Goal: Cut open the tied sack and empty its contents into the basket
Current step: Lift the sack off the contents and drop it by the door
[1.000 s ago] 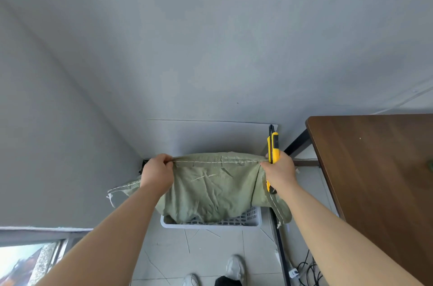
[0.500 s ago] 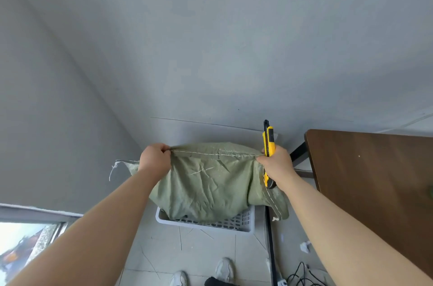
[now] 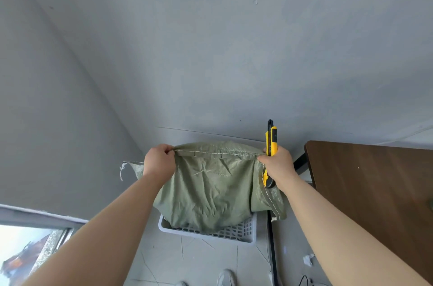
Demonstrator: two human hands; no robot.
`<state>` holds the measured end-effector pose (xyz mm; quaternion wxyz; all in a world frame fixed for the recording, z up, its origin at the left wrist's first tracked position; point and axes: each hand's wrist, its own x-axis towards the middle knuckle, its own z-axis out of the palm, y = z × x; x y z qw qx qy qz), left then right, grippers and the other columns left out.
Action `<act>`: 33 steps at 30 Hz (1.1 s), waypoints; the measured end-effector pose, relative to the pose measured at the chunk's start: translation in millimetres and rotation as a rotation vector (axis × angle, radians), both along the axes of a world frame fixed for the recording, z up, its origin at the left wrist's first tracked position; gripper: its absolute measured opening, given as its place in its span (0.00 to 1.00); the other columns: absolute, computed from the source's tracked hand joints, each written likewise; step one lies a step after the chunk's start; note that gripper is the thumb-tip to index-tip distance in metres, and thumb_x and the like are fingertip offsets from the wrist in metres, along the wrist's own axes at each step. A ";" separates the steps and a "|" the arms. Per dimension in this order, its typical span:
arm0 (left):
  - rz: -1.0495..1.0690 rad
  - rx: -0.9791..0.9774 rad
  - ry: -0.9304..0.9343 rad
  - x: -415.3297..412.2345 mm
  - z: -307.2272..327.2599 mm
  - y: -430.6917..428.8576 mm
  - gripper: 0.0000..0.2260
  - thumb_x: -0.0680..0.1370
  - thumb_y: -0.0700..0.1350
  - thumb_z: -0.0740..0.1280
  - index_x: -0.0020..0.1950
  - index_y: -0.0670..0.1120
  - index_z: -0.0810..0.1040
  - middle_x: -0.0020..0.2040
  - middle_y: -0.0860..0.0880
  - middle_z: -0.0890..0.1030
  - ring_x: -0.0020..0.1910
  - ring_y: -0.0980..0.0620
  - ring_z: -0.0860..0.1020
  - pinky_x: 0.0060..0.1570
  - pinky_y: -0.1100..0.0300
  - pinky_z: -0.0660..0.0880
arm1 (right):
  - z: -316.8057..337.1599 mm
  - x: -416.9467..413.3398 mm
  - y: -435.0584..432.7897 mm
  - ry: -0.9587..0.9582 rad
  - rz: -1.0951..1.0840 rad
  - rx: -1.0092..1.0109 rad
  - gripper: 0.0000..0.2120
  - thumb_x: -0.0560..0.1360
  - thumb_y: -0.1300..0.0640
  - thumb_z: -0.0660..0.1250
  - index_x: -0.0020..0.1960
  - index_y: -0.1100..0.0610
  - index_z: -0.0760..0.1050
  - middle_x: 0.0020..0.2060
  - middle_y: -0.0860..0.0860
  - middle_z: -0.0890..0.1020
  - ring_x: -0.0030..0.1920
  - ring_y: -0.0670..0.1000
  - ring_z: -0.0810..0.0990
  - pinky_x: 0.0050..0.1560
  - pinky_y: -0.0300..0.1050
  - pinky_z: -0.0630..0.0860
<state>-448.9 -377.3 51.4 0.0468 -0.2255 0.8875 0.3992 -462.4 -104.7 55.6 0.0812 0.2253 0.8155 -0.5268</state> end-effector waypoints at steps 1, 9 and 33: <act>0.003 0.000 0.009 -1.5 3.4 0.0 0.12 0.79 0.38 0.59 0.55 0.40 0.81 0.39 0.45 0.79 0.38 0.45 0.77 0.40 0.59 0.69 | 1.7 0.2 -0.2 0.001 -0.006 0.002 0.08 0.72 0.65 0.69 0.51 0.61 0.75 0.39 0.55 0.75 0.37 0.53 0.73 0.34 0.41 0.68; 0.016 0.017 0.057 -0.9 16.6 -0.3 0.12 0.80 0.39 0.59 0.57 0.40 0.80 0.38 0.46 0.79 0.31 0.51 0.73 0.35 0.60 0.68 | 14.3 8.2 -2.1 0.048 -0.035 0.006 0.08 0.72 0.64 0.69 0.50 0.61 0.74 0.42 0.58 0.77 0.37 0.53 0.74 0.32 0.40 0.68; -0.024 -0.019 0.059 -7.4 45.2 7.4 0.12 0.80 0.39 0.58 0.58 0.40 0.79 0.50 0.40 0.82 0.42 0.46 0.75 0.43 0.58 0.69 | 37.3 6.6 1.1 0.073 -0.060 0.014 0.07 0.73 0.65 0.68 0.49 0.60 0.73 0.38 0.55 0.74 0.31 0.49 0.70 0.30 0.40 0.66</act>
